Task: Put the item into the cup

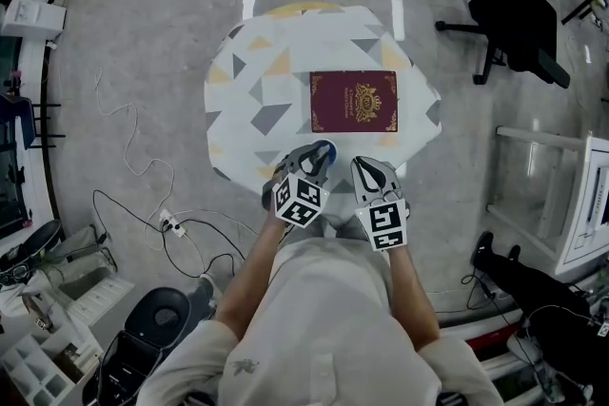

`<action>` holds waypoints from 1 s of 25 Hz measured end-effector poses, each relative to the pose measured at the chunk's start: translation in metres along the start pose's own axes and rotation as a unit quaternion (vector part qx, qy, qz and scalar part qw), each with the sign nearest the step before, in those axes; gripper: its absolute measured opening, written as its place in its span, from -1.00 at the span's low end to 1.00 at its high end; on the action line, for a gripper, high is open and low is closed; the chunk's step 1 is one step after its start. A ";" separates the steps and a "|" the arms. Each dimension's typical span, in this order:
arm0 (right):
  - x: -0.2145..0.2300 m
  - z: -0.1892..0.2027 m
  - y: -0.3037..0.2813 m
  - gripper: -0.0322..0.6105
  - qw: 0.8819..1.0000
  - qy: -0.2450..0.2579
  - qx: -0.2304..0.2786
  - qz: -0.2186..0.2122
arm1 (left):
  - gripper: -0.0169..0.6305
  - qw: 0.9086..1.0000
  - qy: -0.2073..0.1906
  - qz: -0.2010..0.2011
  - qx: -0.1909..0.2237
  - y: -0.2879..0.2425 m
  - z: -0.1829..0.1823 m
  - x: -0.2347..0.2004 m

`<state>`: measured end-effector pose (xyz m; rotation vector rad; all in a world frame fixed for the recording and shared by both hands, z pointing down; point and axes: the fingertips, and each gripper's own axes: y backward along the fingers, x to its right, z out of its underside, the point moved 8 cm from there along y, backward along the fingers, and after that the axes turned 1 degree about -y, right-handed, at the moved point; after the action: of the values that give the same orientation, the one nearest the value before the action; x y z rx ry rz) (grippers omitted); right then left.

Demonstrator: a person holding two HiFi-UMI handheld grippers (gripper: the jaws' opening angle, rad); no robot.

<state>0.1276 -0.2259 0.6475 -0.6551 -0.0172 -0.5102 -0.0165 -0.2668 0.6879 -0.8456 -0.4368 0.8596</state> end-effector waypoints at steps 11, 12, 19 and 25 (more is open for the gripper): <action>0.004 0.002 0.006 -0.84 1.000 -0.003 0.002 0.004 | -0.62 1.000 -0.001 -0.003 -0.018 -0.003 0.001 0.003; 0.004 0.002 0.006 -0.84 1.000 -0.003 0.002 0.004 | -0.61 1.000 -0.001 -0.003 -0.019 -0.003 0.000 0.003; 0.004 0.004 0.009 -0.84 1.000 -0.003 0.006 0.006 | -0.55 1.000 -0.001 -0.003 -0.026 -0.003 0.000 0.006; 0.004 0.004 0.012 -0.84 1.000 -0.004 0.010 0.007 | -0.51 1.000 -0.003 -0.007 -0.028 -0.001 -0.002 0.006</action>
<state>0.1374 -0.2173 0.6445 -0.6381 -0.0242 -0.4926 -0.0110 -0.2629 0.6882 -0.8899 -0.4739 0.8407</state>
